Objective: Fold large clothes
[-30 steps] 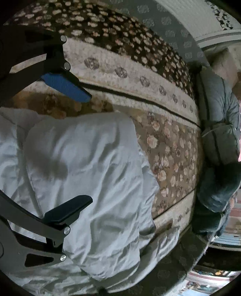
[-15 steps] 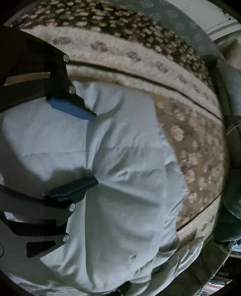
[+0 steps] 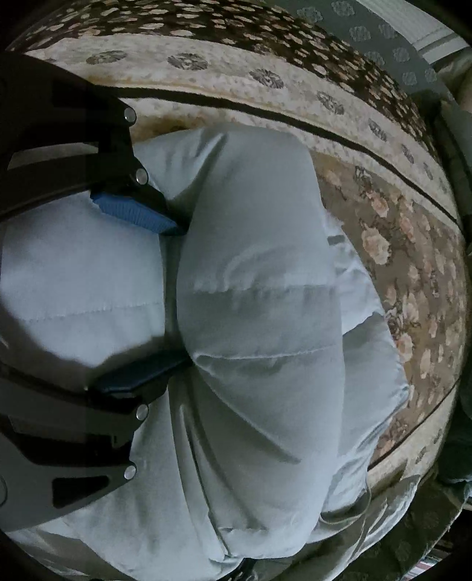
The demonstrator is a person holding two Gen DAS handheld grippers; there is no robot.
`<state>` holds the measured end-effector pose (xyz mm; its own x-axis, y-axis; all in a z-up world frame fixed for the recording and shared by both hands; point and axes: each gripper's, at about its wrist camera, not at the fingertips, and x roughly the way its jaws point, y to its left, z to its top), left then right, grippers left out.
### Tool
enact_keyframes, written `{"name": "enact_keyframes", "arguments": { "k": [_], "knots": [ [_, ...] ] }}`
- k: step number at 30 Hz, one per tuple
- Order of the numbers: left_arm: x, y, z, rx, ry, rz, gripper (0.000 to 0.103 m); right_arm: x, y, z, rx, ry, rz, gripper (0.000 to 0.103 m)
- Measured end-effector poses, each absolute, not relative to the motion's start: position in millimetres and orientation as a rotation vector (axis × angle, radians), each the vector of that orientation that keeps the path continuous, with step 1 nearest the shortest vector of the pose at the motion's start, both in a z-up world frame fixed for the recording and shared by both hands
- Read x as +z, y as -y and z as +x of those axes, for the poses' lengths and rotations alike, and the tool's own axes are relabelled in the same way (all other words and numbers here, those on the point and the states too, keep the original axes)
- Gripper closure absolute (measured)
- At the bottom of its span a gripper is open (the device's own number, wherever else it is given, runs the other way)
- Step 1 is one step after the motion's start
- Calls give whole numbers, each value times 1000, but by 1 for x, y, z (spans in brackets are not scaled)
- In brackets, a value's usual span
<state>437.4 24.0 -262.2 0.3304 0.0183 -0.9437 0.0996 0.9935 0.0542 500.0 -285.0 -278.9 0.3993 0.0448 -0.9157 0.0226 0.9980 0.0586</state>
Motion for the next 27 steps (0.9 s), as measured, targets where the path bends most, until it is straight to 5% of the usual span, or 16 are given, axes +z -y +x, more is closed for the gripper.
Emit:
{"name": "enact_keyframes", "arguments": {
  "k": [5,8,13,27],
  "knots": [
    [-253,-29,439,-58,-1255,96,37,-274,289,508,29,-1200,101,83],
    [-228,-38,416,-72,-1219,81,48,-251,300,488,104,-1154,178,79],
    [-197,-32,384,-137,-1132,83,48,-221,294,437,112,-1084,105,79],
    [-245,-10,402,-101,-1203,191,54,-274,279,445,74,-1182,26,82]
  ]
}}
